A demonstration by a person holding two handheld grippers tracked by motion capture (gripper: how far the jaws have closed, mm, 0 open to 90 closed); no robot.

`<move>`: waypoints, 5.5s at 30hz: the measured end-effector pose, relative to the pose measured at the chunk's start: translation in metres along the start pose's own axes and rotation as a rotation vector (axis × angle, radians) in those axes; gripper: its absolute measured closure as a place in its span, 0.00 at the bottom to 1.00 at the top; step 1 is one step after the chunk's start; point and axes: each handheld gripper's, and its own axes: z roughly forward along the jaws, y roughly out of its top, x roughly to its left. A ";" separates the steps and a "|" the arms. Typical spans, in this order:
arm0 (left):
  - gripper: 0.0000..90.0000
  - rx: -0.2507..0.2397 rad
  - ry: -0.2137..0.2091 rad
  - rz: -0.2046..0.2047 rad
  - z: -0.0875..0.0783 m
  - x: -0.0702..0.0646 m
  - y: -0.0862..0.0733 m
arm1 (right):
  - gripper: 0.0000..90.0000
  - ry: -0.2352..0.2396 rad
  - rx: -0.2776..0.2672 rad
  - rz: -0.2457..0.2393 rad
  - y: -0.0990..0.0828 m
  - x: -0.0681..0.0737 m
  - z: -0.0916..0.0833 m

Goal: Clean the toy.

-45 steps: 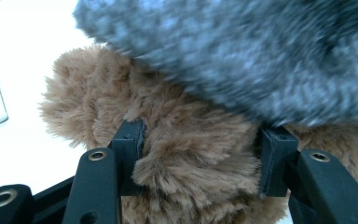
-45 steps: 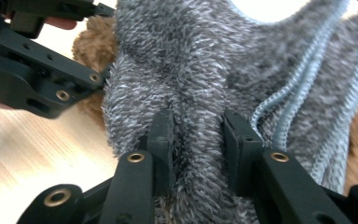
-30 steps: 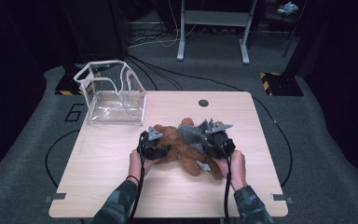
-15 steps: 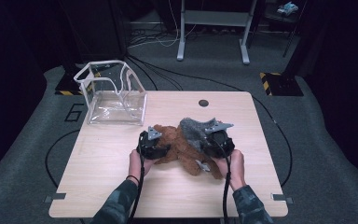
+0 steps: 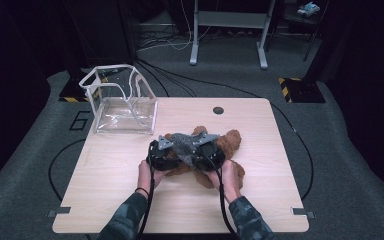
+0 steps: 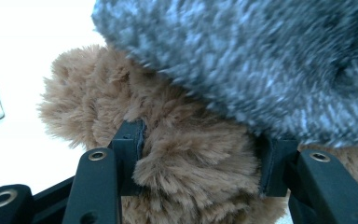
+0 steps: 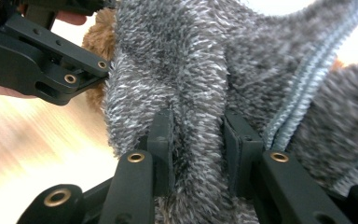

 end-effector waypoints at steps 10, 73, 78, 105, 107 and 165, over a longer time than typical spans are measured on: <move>0.52 -0.014 -0.009 -0.013 0.001 0.000 0.000 | 0.76 -0.018 0.015 0.084 -0.029 -0.036 -0.023; 0.52 0.005 -0.019 -0.008 0.000 0.003 0.000 | 0.76 -0.066 -0.074 0.144 -0.044 -0.061 -0.028; 0.52 0.007 -0.025 -0.009 0.000 0.004 0.000 | 0.76 -0.106 -0.018 0.171 -0.058 -0.077 -0.029; 0.52 0.007 -0.024 -0.012 0.002 0.005 0.002 | 0.77 -0.071 -0.037 0.337 -0.008 -0.134 0.008; 0.52 0.007 -0.024 -0.012 0.002 0.005 0.002 | 0.77 -0.072 -0.025 0.352 -0.009 -0.135 0.014; 0.43 0.026 -0.010 -0.001 -0.001 0.004 0.004 | 0.76 -0.157 0.139 0.345 -0.042 -0.157 0.030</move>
